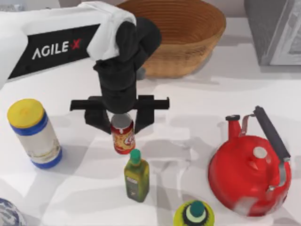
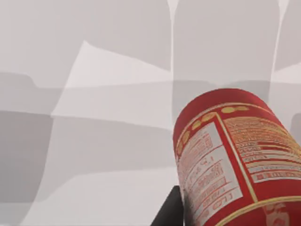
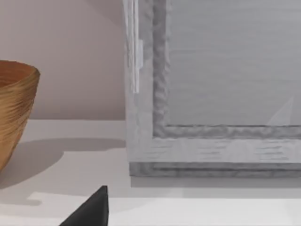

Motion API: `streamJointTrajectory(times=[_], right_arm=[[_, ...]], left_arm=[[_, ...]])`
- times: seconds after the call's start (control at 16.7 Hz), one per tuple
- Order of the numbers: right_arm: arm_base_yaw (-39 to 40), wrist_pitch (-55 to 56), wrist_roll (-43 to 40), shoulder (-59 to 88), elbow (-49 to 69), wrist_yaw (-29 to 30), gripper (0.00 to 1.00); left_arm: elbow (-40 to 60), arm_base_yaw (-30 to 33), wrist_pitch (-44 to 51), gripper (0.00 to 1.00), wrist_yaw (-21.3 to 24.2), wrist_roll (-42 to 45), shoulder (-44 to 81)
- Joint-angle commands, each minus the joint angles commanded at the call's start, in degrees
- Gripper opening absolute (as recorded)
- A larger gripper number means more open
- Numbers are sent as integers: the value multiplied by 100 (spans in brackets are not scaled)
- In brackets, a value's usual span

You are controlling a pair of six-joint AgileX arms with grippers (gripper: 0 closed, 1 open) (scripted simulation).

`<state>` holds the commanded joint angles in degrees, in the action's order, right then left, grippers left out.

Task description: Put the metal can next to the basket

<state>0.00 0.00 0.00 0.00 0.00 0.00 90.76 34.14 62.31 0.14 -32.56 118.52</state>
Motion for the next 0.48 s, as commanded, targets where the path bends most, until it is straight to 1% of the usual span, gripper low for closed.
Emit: streamJointTrajectory(times=[0.3, 0.36, 0.48], right_arm=[[0, 0, 0, 0, 0, 0, 100], [0, 0, 0, 0, 0, 0, 100], [0, 0, 0, 0, 0, 0, 100]], left_arm=[[0, 0, 0, 98, 0, 0, 0], [0, 0, 0, 100, 0, 0, 0], [0, 0, 0, 100, 0, 0, 0]])
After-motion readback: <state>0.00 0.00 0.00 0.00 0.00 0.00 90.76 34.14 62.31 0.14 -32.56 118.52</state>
